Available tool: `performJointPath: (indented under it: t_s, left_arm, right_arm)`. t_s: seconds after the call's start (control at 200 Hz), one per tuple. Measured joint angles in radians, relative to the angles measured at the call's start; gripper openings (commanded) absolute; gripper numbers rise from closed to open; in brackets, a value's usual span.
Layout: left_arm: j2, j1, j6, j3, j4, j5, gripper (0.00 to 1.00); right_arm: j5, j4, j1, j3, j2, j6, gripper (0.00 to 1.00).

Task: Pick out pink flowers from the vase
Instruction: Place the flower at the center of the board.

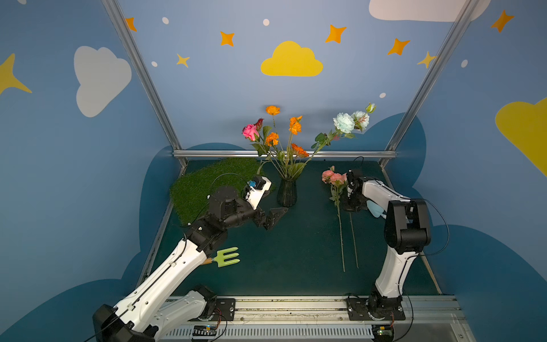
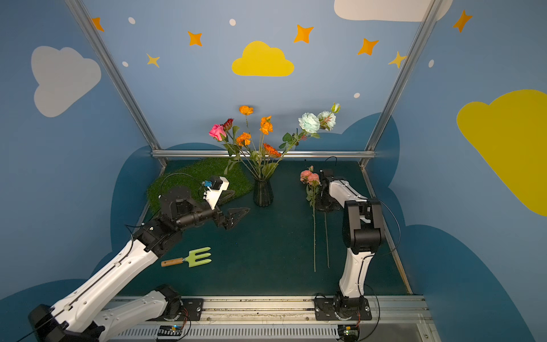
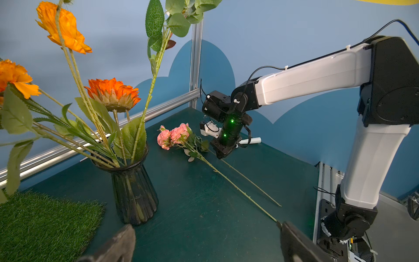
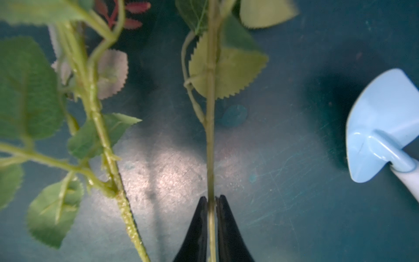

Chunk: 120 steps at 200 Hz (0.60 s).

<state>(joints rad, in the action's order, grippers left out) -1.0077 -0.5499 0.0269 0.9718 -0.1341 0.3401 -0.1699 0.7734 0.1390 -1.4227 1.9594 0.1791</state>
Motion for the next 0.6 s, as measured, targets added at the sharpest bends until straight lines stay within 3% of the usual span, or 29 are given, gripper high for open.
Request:
performJointPath:
  t_s: [0.345,0.601]
  left_arm:
    - [0.005,0.000,0.000,0.000,-0.001,0.000,1.00]
    - [0.007,0.001,0.002,0.000,-0.008,-0.040,1.00]
  right_arm:
    - [0.014,-0.007,0.000,0.000,0.000,0.000,0.22]
    - [0.026,-0.017,0.006,0.037,-0.091,-0.001,0.68]
